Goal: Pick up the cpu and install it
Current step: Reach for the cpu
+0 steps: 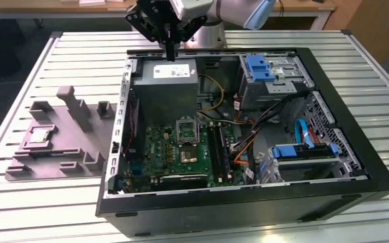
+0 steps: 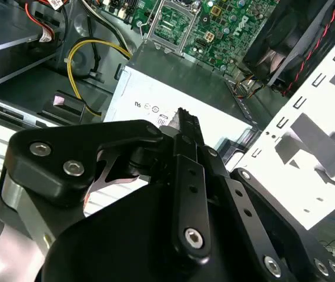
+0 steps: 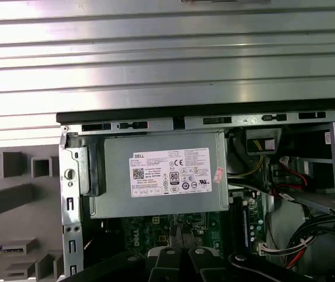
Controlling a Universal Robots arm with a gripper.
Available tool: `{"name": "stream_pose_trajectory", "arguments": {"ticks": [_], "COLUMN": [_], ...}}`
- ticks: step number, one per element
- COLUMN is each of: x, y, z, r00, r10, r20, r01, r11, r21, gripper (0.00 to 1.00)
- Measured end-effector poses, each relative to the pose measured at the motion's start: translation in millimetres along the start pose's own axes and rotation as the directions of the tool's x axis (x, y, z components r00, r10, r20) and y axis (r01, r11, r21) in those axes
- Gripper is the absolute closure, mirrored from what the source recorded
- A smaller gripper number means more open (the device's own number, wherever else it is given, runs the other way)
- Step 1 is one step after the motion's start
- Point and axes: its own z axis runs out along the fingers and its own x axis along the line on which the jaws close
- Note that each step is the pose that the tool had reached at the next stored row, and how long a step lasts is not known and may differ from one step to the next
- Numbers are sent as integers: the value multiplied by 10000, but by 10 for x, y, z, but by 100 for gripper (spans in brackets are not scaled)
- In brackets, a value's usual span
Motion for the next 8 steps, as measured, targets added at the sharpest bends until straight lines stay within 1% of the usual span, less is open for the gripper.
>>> {"name": "stream_pose_trajectory", "arguments": {"ticks": [4, 8], "x": [4, 33], "y": [0, -3], "z": [0, 0], "r00": [10000, 10000], "r10": [1, 0], "r20": [0, 0], "r01": [-1, 0], "r11": [10000, 10000], "r21": [1, 0], "gripper": [89, 89]}}
